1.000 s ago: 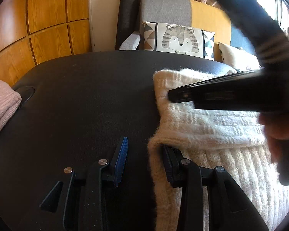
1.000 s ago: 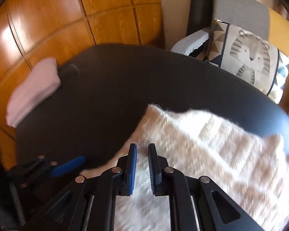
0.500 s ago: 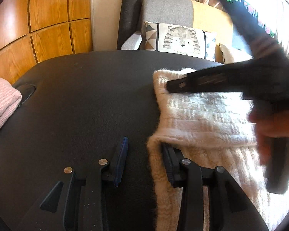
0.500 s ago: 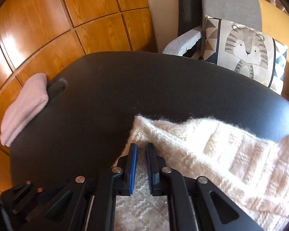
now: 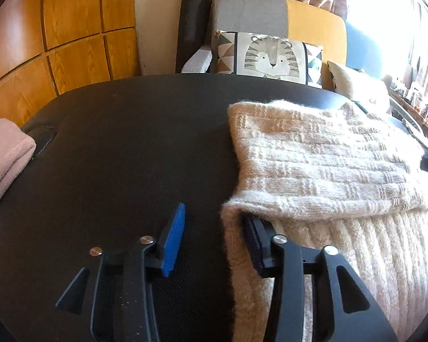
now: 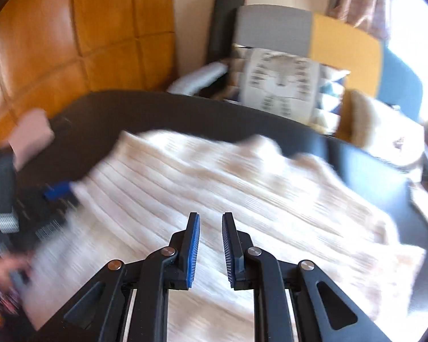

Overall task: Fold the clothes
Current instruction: 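Hold the fold with the left tool while the right tool presses the sweater flat, then open both tools and release the folded sweater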

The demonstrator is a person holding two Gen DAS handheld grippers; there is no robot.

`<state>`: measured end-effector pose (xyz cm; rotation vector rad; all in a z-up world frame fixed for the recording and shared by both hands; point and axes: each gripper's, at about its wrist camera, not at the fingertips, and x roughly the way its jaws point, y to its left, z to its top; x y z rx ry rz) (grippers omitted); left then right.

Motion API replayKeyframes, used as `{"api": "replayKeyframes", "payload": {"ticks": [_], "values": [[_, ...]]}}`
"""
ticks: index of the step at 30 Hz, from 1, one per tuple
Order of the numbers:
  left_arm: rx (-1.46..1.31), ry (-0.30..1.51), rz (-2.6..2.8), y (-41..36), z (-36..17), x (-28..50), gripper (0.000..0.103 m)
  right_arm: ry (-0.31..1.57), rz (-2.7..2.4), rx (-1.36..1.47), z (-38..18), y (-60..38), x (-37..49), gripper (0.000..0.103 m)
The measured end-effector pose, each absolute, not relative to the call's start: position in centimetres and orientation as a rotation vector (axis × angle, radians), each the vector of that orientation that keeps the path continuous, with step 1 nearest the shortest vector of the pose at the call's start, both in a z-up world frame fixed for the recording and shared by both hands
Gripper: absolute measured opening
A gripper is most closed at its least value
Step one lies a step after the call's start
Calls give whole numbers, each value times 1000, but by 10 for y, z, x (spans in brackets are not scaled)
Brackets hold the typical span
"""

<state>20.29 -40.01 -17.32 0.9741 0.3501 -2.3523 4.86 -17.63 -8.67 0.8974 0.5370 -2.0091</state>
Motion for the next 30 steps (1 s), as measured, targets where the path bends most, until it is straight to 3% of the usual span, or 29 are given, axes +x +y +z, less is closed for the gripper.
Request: {"api": "replayKeyframes", "payload": {"ticks": [3,8,17,23,30], "values": [[975,408,-2367,-407,-172,206,57,532,-2083,962,-98,-148,28,14],[918,595,-2385,-422,-160,230,58,256,-2121,1042,-126,-113,-7,12],[782,445,-2416,-397,-111,215,58,185,-2186,991,-129,-116,-5,13],[1093,220,-2462,-364,-151,145,58,165,-2181,995,-130,-114,-5,13],[1097,320,-2465,-378,-163,149,61,75,-2167,1034,-121,-93,-12,16]]}}
